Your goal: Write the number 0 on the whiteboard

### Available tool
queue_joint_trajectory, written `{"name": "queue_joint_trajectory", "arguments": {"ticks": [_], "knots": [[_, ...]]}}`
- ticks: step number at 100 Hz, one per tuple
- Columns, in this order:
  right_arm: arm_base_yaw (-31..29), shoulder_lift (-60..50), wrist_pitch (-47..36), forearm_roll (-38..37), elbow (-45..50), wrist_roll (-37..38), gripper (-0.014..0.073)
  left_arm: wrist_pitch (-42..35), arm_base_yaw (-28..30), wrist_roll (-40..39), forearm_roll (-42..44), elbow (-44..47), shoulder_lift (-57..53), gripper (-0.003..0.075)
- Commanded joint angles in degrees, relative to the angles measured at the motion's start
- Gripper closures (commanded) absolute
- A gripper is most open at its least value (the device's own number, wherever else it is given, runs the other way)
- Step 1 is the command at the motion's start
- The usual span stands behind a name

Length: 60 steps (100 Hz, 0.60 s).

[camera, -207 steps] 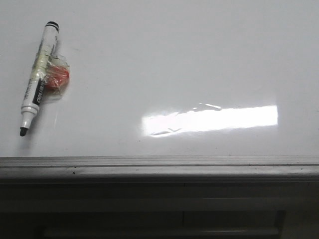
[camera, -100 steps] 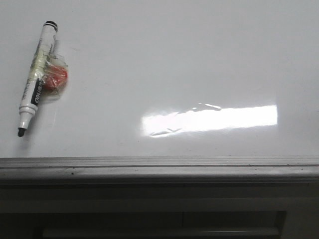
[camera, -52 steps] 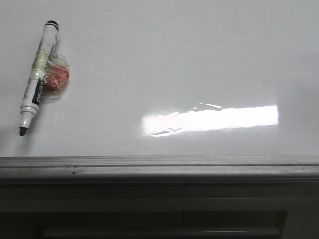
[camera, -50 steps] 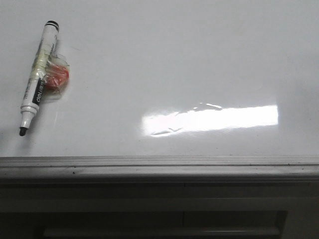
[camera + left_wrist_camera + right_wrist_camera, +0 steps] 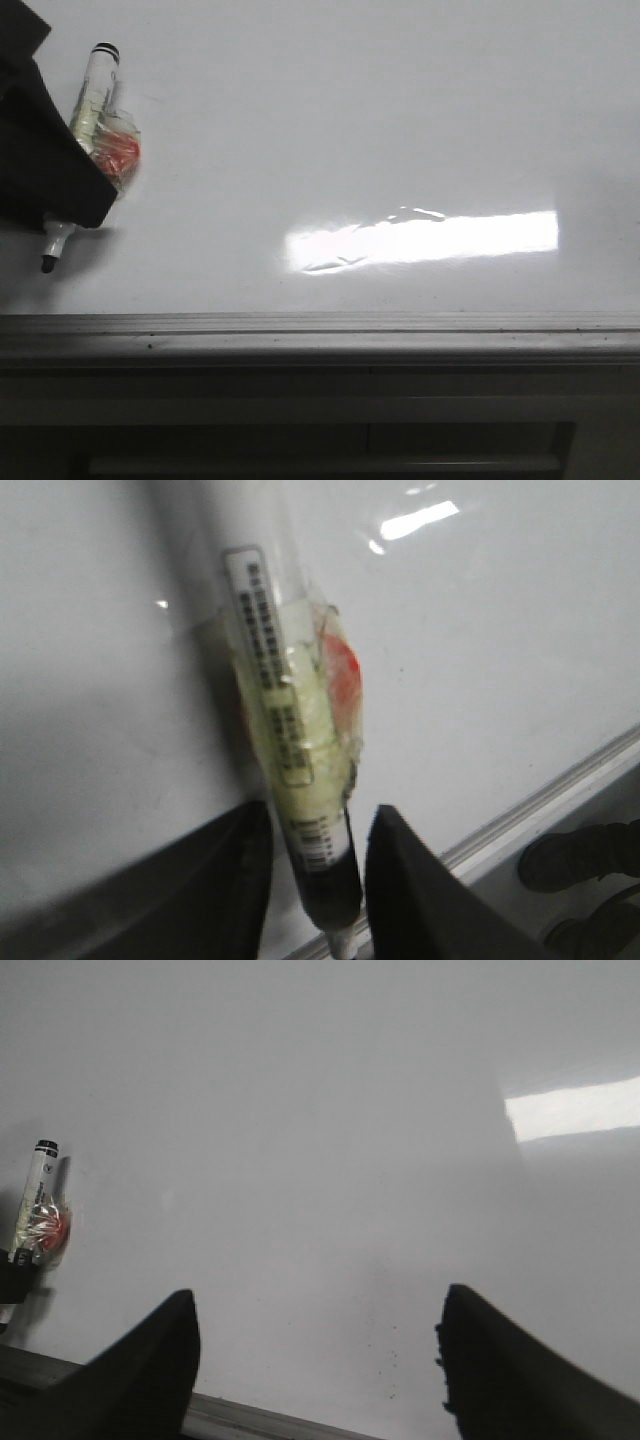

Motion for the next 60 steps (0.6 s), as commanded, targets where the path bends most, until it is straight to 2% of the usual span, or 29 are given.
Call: {"name": "queue_joint_trajectory", "arguments": {"ticks": [1,5,9,18,30,42,52,60], "knots": [[0.1,1.1,-3.4,-0.2,-2.3,-0.5,0.0151,-2.8,-0.3,-0.1,0.4,-1.3,0.9,0.0665],[0.1,1.1,-2.5,-0.2,-3.0,-0.5,0.0151,-2.8,-0.4,0.2,0.8,-1.3,1.0,0.0743],[0.1,1.1,-1.4,-0.2,-4.0,-1.4,0.0151,-2.6,-0.5,1.5,1.0,-1.5,0.7,0.0739],[0.9,1.9,3.0,-0.2,-8.2,-9.1,0.0151,-0.6,-1.3,6.0,1.0,-2.9,-0.2,0.074],[3.3,7.3,9.0,-0.2,-15.8,-20.3,0.0151,3.2,-5.4,20.8,1.1,-6.3,-2.3,0.074],[7.3,18.0,14.5,1.9,-24.2,-30.0,0.0151,4.7,-10.9,34.5,3.0,-9.8,-3.5,0.074],[12.3,27.5,17.5,6.0,-30.0,-38.7,0.0151,4.3,-14.7,39.2,6.9,-11.8,-3.5,0.074],[17.7,34.0,17.7,6.1,-33.0,-40.7,0.0151,3.9,-16.5,39.4,11.3,-12.2,-3.5,0.074]]}}
